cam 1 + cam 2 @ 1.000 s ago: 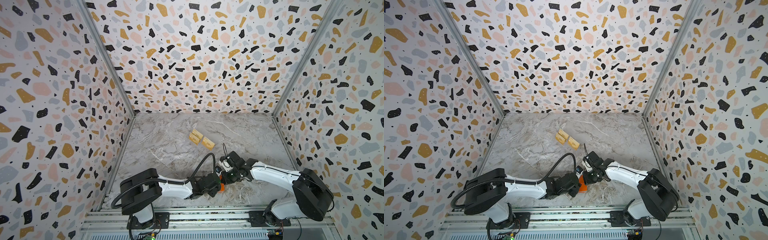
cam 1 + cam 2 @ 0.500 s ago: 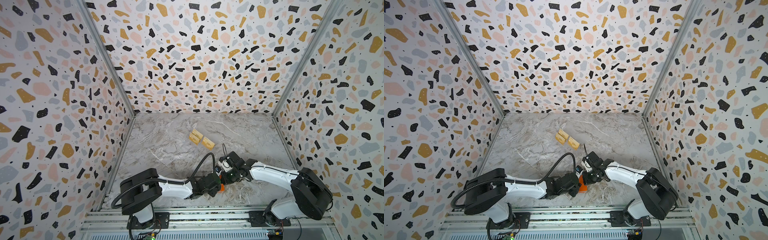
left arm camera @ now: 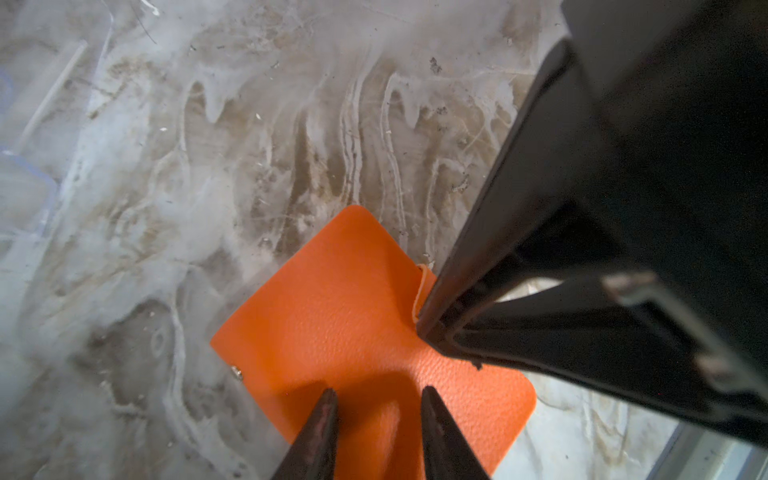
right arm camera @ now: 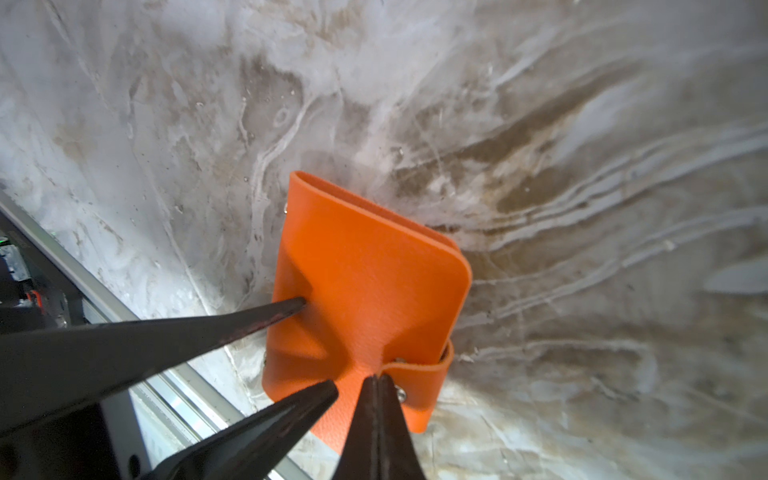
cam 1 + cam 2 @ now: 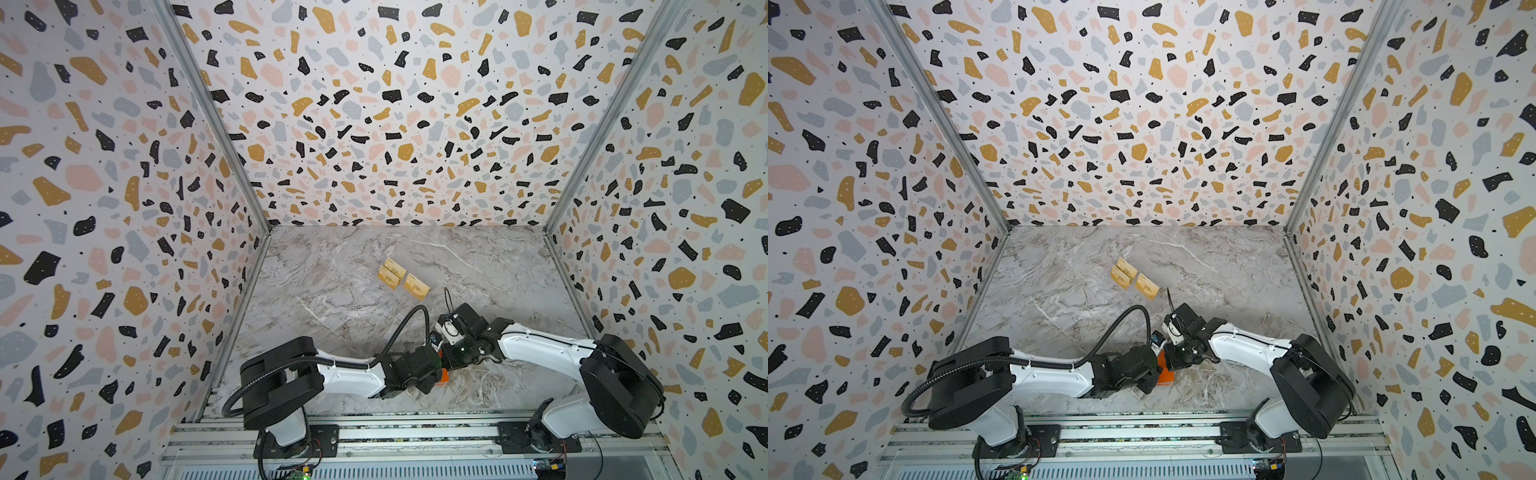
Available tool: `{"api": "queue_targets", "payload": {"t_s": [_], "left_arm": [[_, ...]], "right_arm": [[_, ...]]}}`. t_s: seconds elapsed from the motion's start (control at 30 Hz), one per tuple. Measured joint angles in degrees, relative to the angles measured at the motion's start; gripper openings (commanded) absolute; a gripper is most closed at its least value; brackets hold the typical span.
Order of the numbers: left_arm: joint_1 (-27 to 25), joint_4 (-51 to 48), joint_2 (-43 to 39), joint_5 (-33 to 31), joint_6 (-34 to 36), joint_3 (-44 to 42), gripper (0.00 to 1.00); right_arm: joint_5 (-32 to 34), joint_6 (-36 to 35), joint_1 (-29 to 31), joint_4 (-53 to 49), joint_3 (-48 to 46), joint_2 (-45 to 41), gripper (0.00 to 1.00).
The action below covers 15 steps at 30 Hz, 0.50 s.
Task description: Put the credit cards into the card holder
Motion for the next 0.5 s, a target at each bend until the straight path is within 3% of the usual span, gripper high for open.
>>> {"api": "queue_targets", "payload": {"t_s": [0.5], "left_arm": [[-0.07,0.24,0.09,0.02,-0.04,0.0,0.36]], "right_arm": [[3.32,1.31,0.17,0.55,-0.76,-2.19,0.0]]}}
